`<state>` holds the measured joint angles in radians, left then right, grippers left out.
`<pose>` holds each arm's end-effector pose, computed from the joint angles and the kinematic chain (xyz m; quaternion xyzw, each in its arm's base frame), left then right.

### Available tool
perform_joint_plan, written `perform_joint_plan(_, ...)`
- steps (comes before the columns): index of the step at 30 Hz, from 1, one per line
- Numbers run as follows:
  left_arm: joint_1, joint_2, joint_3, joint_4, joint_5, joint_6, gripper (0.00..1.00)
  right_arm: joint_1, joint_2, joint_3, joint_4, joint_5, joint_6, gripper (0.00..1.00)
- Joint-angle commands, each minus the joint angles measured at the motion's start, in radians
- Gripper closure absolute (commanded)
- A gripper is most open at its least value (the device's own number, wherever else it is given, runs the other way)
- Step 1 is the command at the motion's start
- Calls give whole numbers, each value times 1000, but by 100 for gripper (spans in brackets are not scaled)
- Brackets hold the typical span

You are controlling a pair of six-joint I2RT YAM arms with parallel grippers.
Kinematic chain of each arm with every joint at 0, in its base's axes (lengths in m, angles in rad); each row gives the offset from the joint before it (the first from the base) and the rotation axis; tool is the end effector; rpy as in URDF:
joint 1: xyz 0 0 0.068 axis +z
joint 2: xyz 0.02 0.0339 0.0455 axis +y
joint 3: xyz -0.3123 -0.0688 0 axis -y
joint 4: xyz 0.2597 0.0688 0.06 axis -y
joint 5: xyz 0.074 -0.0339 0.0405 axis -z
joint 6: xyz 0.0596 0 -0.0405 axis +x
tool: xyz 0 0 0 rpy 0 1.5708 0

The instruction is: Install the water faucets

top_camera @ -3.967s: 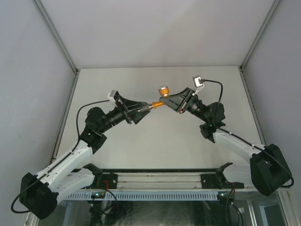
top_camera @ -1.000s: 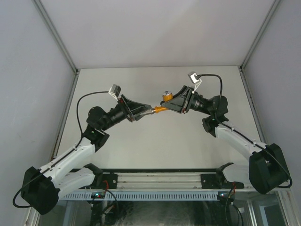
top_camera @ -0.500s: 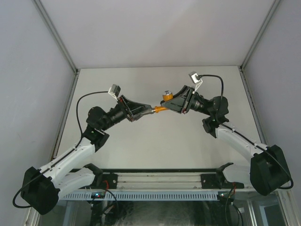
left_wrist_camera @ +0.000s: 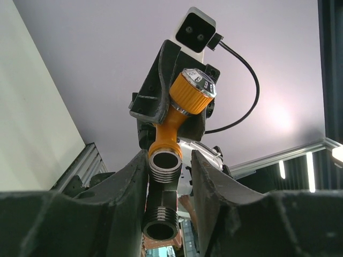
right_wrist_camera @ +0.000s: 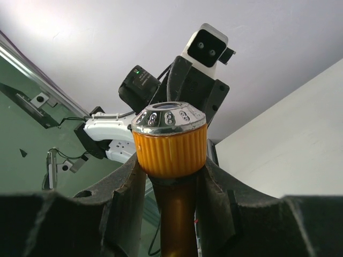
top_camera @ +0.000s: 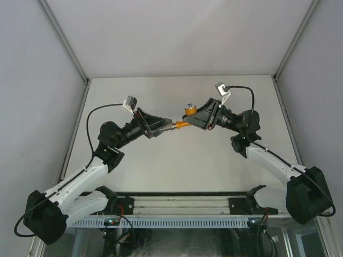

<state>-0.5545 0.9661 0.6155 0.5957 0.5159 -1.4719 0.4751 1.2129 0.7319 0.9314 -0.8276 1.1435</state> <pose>0.1792 -0.1456 0.3681 -0.0832 0.6225 -0.7298 0.2701 0.2214 0.1632 0.3888 -0.1622 0.5713 0.7088 0.3806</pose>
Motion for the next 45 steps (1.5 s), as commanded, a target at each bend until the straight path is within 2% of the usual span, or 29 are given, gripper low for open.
perform_joint_plan(1,-5,-35,33,55,-6,16,58,9,-35,4,14,35,-25,100)
perform_joint_plan(11,-8,-26,45,46,8,23,57,10,-41,4,3,44,-30,100)
perform_joint_plan(15,-10,-30,52,13,10,42,53,11,-44,3,3,48,-30,100)
perform_joint_plan(21,-12,-33,56,-5,12,59,54,10,-43,3,-2,54,-30,100)
perform_joint_plan(29,-15,-32,56,-5,12,63,78,12,-50,3,-12,44,-35,100)
perform_joint_plan(32,-15,-30,61,-4,12,74,99,15,-54,2,-25,39,-41,100)
perform_joint_plan(35,-17,-37,64,-5,3,110,100,15,-64,-3,-51,41,-43,100)
perform_joint_plan(37,-18,-45,63,-5,-2,143,99,14,-75,-3,-86,47,-42,89)
perform_joint_plan(40,-21,-64,59,-5,-20,234,100,7,-97,-3,-157,57,-23,58)
perform_joint_plan(43,-22,-70,51,1,-29,319,100,-1,-134,-2,-257,50,-5,45)
perform_joint_plan(45,-22,-49,48,52,1,323,100,-1,-167,-4,-319,49,-37,37)
